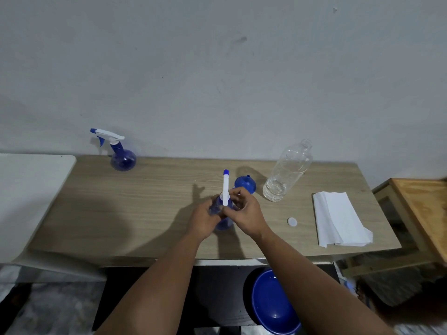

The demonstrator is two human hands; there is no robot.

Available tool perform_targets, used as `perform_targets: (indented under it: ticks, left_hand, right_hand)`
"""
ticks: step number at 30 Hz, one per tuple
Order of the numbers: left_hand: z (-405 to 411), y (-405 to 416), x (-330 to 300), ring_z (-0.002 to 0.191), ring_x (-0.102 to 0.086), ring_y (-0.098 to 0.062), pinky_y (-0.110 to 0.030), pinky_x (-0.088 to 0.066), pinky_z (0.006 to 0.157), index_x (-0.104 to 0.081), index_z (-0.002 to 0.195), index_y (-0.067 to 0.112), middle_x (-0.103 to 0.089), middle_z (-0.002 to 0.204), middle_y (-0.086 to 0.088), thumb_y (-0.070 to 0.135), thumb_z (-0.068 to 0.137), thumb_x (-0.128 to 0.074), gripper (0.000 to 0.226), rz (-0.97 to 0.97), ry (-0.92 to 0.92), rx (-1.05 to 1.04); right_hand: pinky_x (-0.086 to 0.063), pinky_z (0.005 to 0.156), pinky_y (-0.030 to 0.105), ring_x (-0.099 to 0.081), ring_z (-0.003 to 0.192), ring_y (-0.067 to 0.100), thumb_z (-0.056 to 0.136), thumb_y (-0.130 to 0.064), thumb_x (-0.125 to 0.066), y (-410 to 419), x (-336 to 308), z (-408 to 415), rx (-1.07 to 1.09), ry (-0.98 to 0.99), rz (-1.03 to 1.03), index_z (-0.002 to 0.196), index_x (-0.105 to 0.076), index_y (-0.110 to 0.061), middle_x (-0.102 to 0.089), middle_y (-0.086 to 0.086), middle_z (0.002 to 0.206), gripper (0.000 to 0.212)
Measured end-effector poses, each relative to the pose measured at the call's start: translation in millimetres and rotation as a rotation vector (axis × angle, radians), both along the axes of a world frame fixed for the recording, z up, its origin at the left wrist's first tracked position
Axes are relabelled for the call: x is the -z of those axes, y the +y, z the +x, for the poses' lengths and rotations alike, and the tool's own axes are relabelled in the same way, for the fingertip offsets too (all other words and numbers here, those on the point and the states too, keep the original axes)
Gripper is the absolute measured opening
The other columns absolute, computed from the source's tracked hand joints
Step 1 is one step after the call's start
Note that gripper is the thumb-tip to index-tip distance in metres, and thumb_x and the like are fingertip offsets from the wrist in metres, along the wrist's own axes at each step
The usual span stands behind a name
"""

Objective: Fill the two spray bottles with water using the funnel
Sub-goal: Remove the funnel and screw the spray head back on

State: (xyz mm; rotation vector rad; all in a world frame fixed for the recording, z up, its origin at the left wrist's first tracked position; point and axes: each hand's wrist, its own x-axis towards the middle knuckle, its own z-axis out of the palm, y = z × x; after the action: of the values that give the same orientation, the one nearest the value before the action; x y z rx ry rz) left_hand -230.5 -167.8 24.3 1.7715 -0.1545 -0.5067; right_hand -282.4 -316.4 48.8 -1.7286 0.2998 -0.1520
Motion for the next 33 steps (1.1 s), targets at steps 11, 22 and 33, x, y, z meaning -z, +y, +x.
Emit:
perform_targets:
  ticks: [11,22,33]
  left_hand:
    - [0,-1,3,0.095,-0.069,0.007,-0.010,-0.049,0.083,-0.067,0.122,0.020,-0.074,0.104,0.015,-0.008,0.084,-0.070,0.048,-0.030,0.004,-0.027]
    - [2,-1,9,0.100,-0.070,-0.002,-0.009,-0.049,0.080,-0.068,0.122,0.026,-0.075,0.107,0.012,-0.002,0.084,-0.071,0.047,0.017,-0.004,-0.014]
    - [-1,0,20,0.105,-0.071,-0.008,-0.040,-0.056,0.096,-0.066,0.125,0.035,-0.076,0.108,0.012,0.012,0.085,-0.072,0.047,0.045,-0.009,-0.030]
  right_hand:
    - [-0.059,0.090,0.032,-0.076,0.101,0.019,0.085,0.001,-0.081,3,-3,-1,0.033,-0.007,0.036,0.110,-0.066,-0.012,-0.078,0.004,0.103,0.031]
    - [-0.055,0.081,0.027,-0.065,0.083,0.010,0.085,-0.004,-0.082,5,-4,0,0.029,-0.015,-0.012,0.094,-0.057,-0.007,-0.066,-0.004,0.087,0.027]
    - [-0.055,0.073,0.017,-0.071,0.080,0.001,0.088,0.002,-0.076,18,-9,0,0.111,0.011,-0.029,0.099,-0.071,-0.005,-0.075,-0.005,0.087,0.015]
